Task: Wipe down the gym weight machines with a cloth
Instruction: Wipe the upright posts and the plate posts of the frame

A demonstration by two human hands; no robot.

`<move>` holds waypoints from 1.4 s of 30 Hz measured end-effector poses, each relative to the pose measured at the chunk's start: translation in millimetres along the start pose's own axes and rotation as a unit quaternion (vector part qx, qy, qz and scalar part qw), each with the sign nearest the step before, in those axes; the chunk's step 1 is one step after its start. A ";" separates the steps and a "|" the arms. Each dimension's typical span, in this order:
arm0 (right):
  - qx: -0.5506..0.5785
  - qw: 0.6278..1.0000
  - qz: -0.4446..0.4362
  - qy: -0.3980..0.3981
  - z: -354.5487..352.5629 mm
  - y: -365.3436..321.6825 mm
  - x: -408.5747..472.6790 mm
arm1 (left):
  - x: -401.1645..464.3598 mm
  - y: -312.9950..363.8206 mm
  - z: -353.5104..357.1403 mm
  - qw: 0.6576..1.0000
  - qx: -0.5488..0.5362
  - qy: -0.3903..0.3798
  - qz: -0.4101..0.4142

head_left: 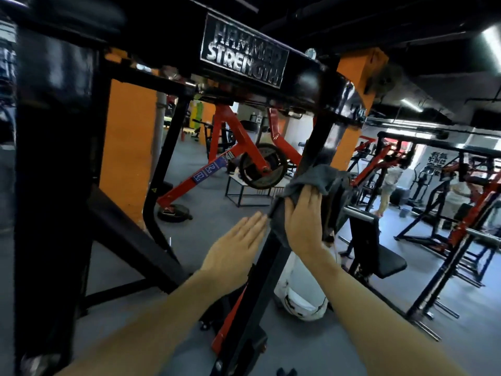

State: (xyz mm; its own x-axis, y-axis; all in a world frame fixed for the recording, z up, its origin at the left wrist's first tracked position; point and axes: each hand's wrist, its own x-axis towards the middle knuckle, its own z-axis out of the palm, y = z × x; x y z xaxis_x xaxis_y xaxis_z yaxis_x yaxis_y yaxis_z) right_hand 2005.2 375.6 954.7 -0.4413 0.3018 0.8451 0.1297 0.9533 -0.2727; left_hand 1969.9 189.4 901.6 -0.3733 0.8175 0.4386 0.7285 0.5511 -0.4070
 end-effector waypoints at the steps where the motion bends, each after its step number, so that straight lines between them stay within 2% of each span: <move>1: -0.005 1.000 0.009 -0.005 6.4 1.2 -14.7 | -12.4 9.7 14.4 0.999 -0.027 -0.019 0.015; 5: -0.025 0.997 0.036 -0.063 31.4 11.9 -88.3 | -42.9 41.3 50.7 0.990 -0.085 -0.108 0.023; 7: -0.046 0.995 0.034 -0.085 40.7 12.6 -122.6 | -48.1 51.4 59.9 0.987 -0.111 -0.115 0.011; 10: -0.044 0.993 0.020 -0.111 42.4 14.3 -145.5 | -53.6 64.0 70.5 0.987 -0.139 -0.084 -0.008; 16: -0.061 0.991 -0.069 -0.101 13.6 27.3 -94.5 | -55.9 64.6 72.4 0.992 -0.115 -0.037 -0.026; 20: -0.116 0.980 -0.158 -0.021 -17.1 21.2 -12.1 | -42.1 55.9 56.7 0.987 -0.144 0.013 -0.075; 22: -0.182 0.948 -0.260 -0.004 -36.8 20.5 33.4 | -32.7 48.6 41.1 0.986 -0.147 0.025 -0.071; 24: -0.247 0.900 -0.359 -0.018 -54.3 21.5 68.9 | -27.3 42.1 30.4 0.988 -0.138 -0.033 -0.065; 25: -0.273 0.876 -0.397 -0.029 -61.0 20.8 83.8 | -24.4 39.2 26.3 0.987 -0.142 -0.032 -0.070; 27: -0.327 0.832 -0.443 -0.063 -70.9 19.5 102.3 | -15.2 38.8 21.8 0.970 -0.219 -0.004 -0.101; 31: -0.417 0.766 -0.461 -0.166 -89.3 -1.1 125.6 | 21.6 52.4 -12.3 0.875 -0.454 0.029 -0.165; 33: -0.450 0.736 -0.456 -0.219 -100.5 -14.9 131.4 | 43.8 65.3 -26.0 0.845 -0.499 0.056 -0.182; 36: -0.539 0.642 -0.443 -0.318 -101.7 -37.6 128.8 | 65.5 73.6 -26.0 0.824 -0.509 0.107 -0.227; 38: -0.560 0.604 -0.455 -0.339 -90.8 -49.0 115.0 | 69.4 75.2 -22.9 0.815 -0.512 0.117 -0.246; 40: -0.546 0.596 -0.473 -0.350 -68.1 -45.0 94.3 | 66.3 77.9 -18.8 0.820 -0.504 0.119 -0.245; 42: -0.511 0.605 -0.496 -0.355 -46.5 -34.3 76.0 | 59.8 80.7 -10.9 0.829 -0.494 0.117 -0.234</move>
State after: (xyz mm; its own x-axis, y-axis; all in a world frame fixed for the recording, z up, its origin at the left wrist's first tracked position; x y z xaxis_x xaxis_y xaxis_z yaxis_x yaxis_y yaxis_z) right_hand 2008.5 366.3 1049.7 -0.9757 -0.1594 -0.1501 -0.1904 0.2790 0.9412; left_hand 2012.6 280.9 903.7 -0.7104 0.4339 0.5541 0.6937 0.2986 0.6555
